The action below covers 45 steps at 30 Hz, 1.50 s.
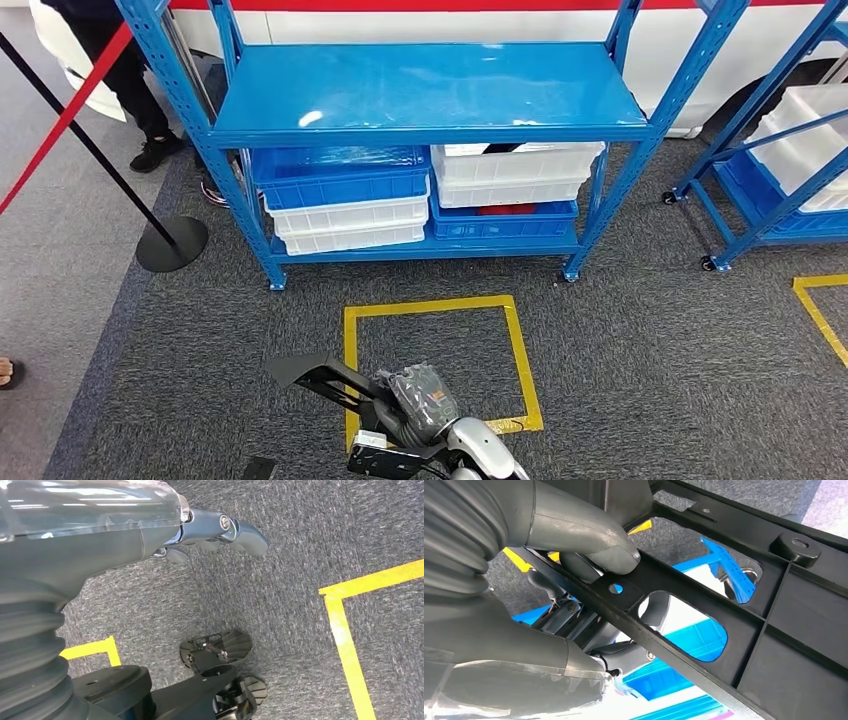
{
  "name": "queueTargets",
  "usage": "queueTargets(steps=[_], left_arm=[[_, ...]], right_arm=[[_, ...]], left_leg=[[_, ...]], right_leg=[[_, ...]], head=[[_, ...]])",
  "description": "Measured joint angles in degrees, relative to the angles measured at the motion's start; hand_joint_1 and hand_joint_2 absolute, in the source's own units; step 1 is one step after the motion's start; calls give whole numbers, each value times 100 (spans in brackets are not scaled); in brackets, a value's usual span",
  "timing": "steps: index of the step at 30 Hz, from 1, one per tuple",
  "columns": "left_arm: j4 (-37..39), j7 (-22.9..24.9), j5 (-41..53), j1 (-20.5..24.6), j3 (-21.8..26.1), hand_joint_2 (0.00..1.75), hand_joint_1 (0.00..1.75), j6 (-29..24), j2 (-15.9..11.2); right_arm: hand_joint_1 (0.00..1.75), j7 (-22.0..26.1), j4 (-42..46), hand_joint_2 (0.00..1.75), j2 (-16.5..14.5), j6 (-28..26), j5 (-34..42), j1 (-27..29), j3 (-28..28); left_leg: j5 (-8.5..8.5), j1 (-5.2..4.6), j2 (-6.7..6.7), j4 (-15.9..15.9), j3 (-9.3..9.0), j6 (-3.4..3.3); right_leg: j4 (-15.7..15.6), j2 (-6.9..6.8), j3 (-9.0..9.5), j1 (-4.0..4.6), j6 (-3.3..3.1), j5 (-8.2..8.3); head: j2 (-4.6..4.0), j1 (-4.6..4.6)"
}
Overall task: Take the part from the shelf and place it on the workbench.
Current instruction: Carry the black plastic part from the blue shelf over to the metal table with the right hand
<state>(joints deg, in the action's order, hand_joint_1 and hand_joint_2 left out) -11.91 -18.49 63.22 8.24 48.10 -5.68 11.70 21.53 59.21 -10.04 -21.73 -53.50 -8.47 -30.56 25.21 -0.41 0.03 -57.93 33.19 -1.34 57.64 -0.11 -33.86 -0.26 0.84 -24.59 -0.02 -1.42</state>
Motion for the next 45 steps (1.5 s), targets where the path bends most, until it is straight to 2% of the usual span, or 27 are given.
queueTargets(steps=[2, 3, 6, 7, 8, 9, 11, 13, 16, 18, 21, 22, 23, 25, 27, 28, 29, 31, 33, 35, 37, 38, 39, 40, 42, 44, 45], left_arm=[[0, -13, 6, -1, -4, 175, 0, 1, 3], [0, -16, 11, -2, -7, 175, 0, 3, 6], [0, -21, 21, -18, -17, 175, 0, 11, 8], [0, -21, 21, -26, -21, 175, 0, 13, 7], [0, -19, 20, -32, -26, 175, 0, 13, 7], [0, -13, 15, -37, -31, 175, 0, 9, 8], [0, 14, 3, -40, -39, 175, 0, -12, 12], [0, 39, -15, -43, -40, 175, 0, -38, 13], [0, 37, -35, -46, -40, 175, 0, -58, 14], [0, 16, -38, -50, -40, 175, 0, -68, 14], [0, -14, -37, -88, -40, 175, 0, -81, 7], [0, -24, -36, -101, -41, 175, 0, -91, 4], [0, -36, -34, -109, -41, 175, 0, -104, 2], [0, -63, -32, -112, -41, 175, 0, -129, 0], [0, -84, -28, -111, -42, 175, 0, -144, -4], [0, -91, -24, -113, -44, 175, 0, -148, -6], [0, -94, -18, -115, -45, 175, 0, -150, -7], [0, -91, -3, -111, -50, 175, 0, -157, -1], [0, -79, 4, -94, -56, 175, 0, -165, 9], [0, -45, 2, -91, -58, 175, 0, -168, 14], [0, 3, -3, -106, -58, 175, 0, -180, 11], [0, 20, -8, -110, -57, 175, 0, -193, 9], [0, 35, -16, -108, -57, 175, 0, -206, 8], [0, 54, -25, -103, -56, 175, 0, -216, 9], [0, 85, -37, -94, -56, 175, 0, -217, 10], [0, 99, -38, -92, -56, 175, 0, -215, 10], [0, 101, -38, -92, -56, 175, 0, -214, 10]], right_arm=[[175, 3, -14, 175, -5, -10, 10, 2, 5], [175, 5, -20, 175, -6, -16, 18, 3, 8], [175, 9, -53, 175, -6, -26, 34, 21, 23], [175, 9, -68, 175, -5, -27, 38, 32, 31], [175, 9, -81, 175, -5, -27, 45, 42, 38], [175, 9, -92, 175, -5, -28, 56, 48, 44], [175, 10, -102, 175, -6, -28, 88, 42, 49], [175, 15, -102, 175, -7, -31, 120, 32, 51], [175, 23, -102, 175, -11, -34, 151, 39, 67], [175, 29, -102, 175, -20, -34, 169, 36, 78], [175, 38, -106, 175, -38, -33, 190, 33, 87], [175, 43, -112, 175, -41, -33, 198, 36, 91], [175, 49, -118, 175, -41, -33, 205, 39, 94], [175, 61, -127, 175, -42, -34, 219, 37, 98], [175, 68, -128, 175, -48, -35, 227, 27, 105], [175, 69, -128, 175, -54, -38, 230, 19, 109], [175, 70, -129, 175, -60, -42, 233, 13, 114], [175, 72, -129, 175, -66, -51, 242, 9, 126], [175, 75, -129, 175, -64, -59, 258, 1, 138], [175, 77, -129, 175, -63, -65, 277, -17, 143], [175, 77, -137, 175, -61, -66, 293, -20, 145], [175, 76, -144, 175, -59, -66, 299, -17, 147], [175, 77, -150, 175, -57, -66, 304, -15, 149], [175, 77, -154, 175, -55, -66, 308, -17, 151], [175, 77, -155, 175, -54, -66, 314, -30, 151], [175, 77, -155, 175, -54, -66, 316, -44, 151], [175, 77, -155, 175, -54, -66, 316, -47, 151]], left_leg=[[-43, 26, 31, 32, 9, -54], [-65, 41, 52, 50, 18, -81], [-99, 42, 131, 48, 81, -105], [-107, 40, 164, 41, 102, -99], [-112, 40, 199, 32, 120, -92], [-117, 40, 234, 21, 132, -84], [-123, 32, 306, 0, 140, -50], [-131, 23, 369, -13, 141, 17], [-147, 42, 436, -11, 140, 134], [29, 62, 299, -210, 219, 209], [635, 82, 76, -1234, 607, 267], [740, 85, 61, -1515, 705, 277], [736, 88, 54, -1602, 711, 282], [443, 103, -2, -1108, 408, 274], [207, 132, -255, -360, 4, 246], [167, 138, -359, -144, -105, 232], [181, 135, -417, -60, -142, 216], [149, 137, -315, -28, -140, 168], [102, 158, -180, 33, -151, 91], [78, 154, -31, 67, -149, 39], [79, 144, 127, 65, -133, 27], [80, 143, 203, 63, -128, 29], [83, 143, 274, 61, -127, 34], [89, 143, 335, 57, -132, 45], [113, 127, 435, 44, -151, 84], [132, 101, 484, 31, -161, 119], [137, 89, 491, 26, -160, 128]], right_leg=[[95, 11, -43, -1, 35, -81], [285, 15, -120, -3, 53, -227], [1369, 14, -567, -30, 101, -847], [1608, 13, -653, -37, 107, -932], [1639, 8, -636, -41, 105, -907], [1426, -10, -494, -44, 92, -781], [617, -159, -16, -20, 28, -469], [87, -278, 257, 27, -56, -322], [3, -174, 238, 41, -159, -259], [-39, -81, 217, 8, -234, -184], [-42, 66, 153, 5, -297, -121], [-31, 129, 129, 8, -299, -109], [-17, 197, 109, 9, -295, -99], [23, 336, 83, 6, -278, -91], [79, 460, 44, 7, -242, -96], [102, 518, 12, 4, -210, -90], [113, 573, -20, -3, -173, -77], [111, 668, -63, -18, -97, -46], [272, 508, -154, -6, -37, -158], [859, 206, -440, -3, 10, -491], [1557, 82, -779, -34, 50, -772], [1681, 56, -834, -51, 65, -769], [1581, 30, -774, -65, 73, -665], [1264, -25, -598, -74, 69, -486], [465, -292, -155, -43, 23, -205], [92, -511, 51, 9, -21, -152], [82, -524, 55, 26, -30, -162]], head=[[0, 0], [0, 0], [0, 0], [0, 0], [0, 0], [0, 0], [0, 0], [0, 0], [0, 0], [0, 0], [0, 0], [0, 0], [0, 0], [0, 0], [0, 0], [0, 0], [0, -1], [0, -1], [0, 2], [0, 5], [0, 6], [0, 6], [0, 6], [0, 7], [0, 7], [0, 7], [0, 7]])
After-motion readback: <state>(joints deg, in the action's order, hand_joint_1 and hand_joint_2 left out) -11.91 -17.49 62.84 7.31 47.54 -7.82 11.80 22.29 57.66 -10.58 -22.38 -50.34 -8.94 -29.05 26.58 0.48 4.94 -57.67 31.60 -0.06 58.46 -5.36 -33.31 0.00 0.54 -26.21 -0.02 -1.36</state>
